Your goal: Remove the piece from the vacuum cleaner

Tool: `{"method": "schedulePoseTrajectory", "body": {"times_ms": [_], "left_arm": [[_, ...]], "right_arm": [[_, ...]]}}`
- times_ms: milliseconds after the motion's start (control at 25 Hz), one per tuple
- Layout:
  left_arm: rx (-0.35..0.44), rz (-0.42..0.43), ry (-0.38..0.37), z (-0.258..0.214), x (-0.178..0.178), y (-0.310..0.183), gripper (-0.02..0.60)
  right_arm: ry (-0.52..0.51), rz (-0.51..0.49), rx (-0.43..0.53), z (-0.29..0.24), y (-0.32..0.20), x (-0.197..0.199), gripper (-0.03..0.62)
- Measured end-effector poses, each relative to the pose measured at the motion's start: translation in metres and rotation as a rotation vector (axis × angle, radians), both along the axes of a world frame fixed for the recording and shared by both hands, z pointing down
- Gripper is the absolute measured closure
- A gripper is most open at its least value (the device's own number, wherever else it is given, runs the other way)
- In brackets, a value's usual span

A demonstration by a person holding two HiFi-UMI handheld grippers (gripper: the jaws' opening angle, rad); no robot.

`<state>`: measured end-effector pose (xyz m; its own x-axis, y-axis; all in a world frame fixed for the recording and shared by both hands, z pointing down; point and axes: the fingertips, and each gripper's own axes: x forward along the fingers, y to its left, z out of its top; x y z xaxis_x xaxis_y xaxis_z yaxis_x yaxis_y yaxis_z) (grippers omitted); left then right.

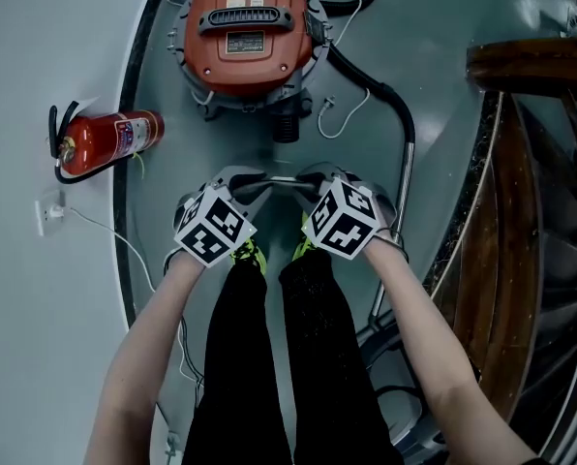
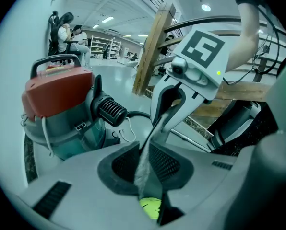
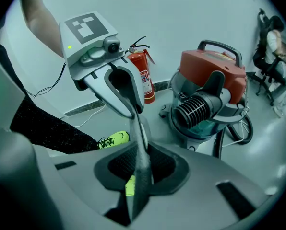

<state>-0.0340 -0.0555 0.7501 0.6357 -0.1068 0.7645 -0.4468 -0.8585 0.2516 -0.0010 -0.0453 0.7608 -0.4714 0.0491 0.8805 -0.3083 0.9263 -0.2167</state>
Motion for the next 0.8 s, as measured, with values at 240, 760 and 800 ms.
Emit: {"method": "schedulePoseTrajectory", "body": {"times_ms": [240, 760, 800], "left_arm": [[-0.026, -0.019, 0.003, -0.002, -0.003, 0.019, 0.511], [-0.014, -0.077, 0.021, -0.035, -0.009, 0.048, 0.511], [-0.01, -0.08, 0.022, -0.038, -0.009, 0.048, 0.509]], "right_arm": [[0.0, -0.011, -0.021, -0.002, 0.019, -0.002, 0.53], [-0.017, -0.034, -0.025, -0.035, 0.046, -0.008, 0.528], [-0.017, -0.038, -0.024, -0.038, 0.046, -0.008, 0.528]]}}
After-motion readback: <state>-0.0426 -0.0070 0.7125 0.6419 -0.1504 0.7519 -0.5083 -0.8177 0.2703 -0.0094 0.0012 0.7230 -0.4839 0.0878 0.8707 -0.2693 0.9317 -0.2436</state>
